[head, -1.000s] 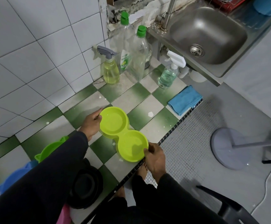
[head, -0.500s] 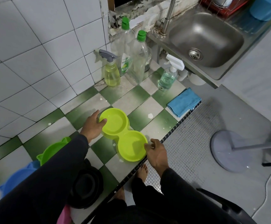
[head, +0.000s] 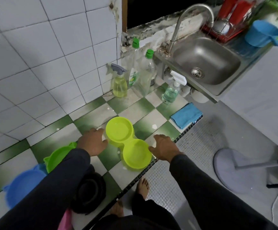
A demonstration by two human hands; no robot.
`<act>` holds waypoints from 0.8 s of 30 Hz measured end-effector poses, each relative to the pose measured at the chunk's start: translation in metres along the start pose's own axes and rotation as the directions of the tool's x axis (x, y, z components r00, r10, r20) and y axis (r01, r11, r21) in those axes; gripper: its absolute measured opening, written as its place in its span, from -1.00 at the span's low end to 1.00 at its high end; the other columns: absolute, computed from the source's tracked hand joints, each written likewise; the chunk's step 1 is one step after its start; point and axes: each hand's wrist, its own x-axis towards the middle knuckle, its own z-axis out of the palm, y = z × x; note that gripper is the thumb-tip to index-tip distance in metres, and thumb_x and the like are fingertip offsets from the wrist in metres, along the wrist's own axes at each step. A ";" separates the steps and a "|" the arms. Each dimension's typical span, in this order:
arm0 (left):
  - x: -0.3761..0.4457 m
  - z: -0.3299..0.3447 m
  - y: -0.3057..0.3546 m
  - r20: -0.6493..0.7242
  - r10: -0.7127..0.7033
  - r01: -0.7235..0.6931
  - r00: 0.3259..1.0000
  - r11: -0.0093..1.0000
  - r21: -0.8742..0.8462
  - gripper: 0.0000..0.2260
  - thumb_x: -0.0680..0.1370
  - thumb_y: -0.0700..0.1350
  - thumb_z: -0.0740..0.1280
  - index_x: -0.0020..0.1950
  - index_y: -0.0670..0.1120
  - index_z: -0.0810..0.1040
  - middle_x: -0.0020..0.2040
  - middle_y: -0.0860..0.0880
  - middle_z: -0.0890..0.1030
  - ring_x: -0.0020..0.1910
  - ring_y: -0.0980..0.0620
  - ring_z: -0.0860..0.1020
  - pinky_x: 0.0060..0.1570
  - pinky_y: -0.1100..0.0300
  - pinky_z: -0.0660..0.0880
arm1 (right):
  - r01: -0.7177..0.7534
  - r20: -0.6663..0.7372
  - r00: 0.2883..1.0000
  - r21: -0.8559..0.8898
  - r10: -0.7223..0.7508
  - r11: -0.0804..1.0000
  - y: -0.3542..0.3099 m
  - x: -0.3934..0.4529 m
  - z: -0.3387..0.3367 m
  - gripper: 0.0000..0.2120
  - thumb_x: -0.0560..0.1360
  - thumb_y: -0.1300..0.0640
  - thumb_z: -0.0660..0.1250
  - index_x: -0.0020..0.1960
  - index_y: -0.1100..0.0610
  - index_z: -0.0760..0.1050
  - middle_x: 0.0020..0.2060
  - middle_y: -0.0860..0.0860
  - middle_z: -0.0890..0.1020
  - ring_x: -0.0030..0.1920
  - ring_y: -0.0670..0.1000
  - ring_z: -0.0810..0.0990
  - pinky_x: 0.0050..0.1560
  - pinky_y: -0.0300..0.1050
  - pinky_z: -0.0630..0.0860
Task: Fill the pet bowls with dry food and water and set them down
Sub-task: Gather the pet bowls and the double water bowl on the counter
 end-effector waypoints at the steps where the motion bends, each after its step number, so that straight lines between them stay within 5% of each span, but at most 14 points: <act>1: -0.004 -0.003 -0.001 0.001 0.002 -0.002 1.000 0.999 0.032 -0.51 0.62 0.16 0.27 0.52 0.02 0.36 0.44 -0.14 0.43 0.39 -0.23 0.44 0.30 -0.12 0.46 | 0.013 0.001 1.000 -0.038 -0.013 0.999 -0.002 -0.001 -0.004 -0.34 0.54 -0.22 0.26 0.50 0.15 0.30 0.43 0.17 0.42 0.40 0.21 0.38 0.38 0.16 0.41; 13: -0.065 -0.039 -0.014 -0.040 0.055 -0.051 0.998 0.994 0.100 -0.45 0.64 0.23 0.21 0.61 0.09 0.28 0.54 -0.10 0.35 0.48 -0.18 0.36 0.38 -0.10 0.40 | 0.088 -0.067 0.993 -0.157 -0.100 0.984 -0.037 -0.035 -0.034 -0.36 0.56 -0.21 0.27 0.51 0.11 0.29 0.42 0.17 0.42 0.40 0.21 0.39 0.39 0.16 0.38; 24: -0.150 -0.026 -0.032 -0.114 0.007 -0.006 0.993 1.000 0.010 -0.54 0.65 0.12 0.27 0.52 0.00 0.43 0.44 -0.10 0.51 0.39 -0.14 0.48 0.29 0.07 0.42 | 0.246 -0.030 0.966 -0.174 -0.255 0.953 -0.055 -0.079 -0.043 -0.44 0.54 -0.16 0.31 0.46 0.07 0.37 0.35 0.15 0.50 0.35 0.22 0.45 0.31 0.12 0.45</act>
